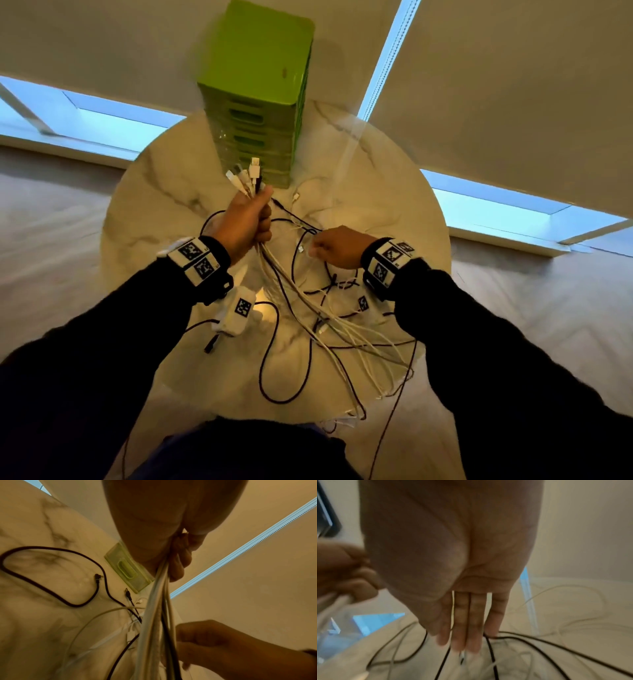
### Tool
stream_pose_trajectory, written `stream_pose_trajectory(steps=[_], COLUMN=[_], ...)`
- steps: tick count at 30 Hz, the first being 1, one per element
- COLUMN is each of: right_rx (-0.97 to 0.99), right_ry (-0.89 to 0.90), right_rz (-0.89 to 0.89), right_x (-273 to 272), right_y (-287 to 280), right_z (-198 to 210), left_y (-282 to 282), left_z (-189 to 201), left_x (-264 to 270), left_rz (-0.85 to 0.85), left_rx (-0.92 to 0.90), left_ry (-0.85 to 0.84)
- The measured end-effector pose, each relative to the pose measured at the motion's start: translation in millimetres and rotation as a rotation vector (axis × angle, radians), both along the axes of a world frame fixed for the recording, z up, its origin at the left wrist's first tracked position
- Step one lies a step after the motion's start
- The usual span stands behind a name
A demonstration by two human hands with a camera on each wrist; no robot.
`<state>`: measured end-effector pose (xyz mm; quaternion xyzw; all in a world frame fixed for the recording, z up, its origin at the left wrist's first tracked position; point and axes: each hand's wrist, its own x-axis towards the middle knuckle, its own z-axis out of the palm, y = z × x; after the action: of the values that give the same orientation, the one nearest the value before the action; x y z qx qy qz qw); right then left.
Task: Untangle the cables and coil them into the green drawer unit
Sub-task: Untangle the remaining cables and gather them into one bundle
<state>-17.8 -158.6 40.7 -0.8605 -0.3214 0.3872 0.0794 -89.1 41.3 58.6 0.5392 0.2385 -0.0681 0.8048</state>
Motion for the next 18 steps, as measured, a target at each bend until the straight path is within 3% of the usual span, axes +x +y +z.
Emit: stream_pose_trajectory(steps=[6, 10, 14, 16, 18], right_rx=[0.125, 0.284, 0.557, 0.477, 0.249], right_ry=[-0.451, -0.173, 0.192, 0.169, 0.010], right_rz=[-0.065, 0.048, -0.212, -0.232, -0.129], right_x=[11, 21, 27, 39, 52], right_y=[45, 58, 77, 80, 73], right_z=[-57, -59, -44, -42, -50], left_y=[15, 17, 17, 17, 18], left_z=[-18, -19, -22, -24, -26], left_x=[-13, -18, -18, -18, -15], left_rz=[0.011, 0.033, 0.046, 0.041, 0.038], left_rx=[0.019, 0.031, 0.043, 0.056, 0.044], left_ry=[0.004, 0.042, 0.073, 0.076, 0.083])
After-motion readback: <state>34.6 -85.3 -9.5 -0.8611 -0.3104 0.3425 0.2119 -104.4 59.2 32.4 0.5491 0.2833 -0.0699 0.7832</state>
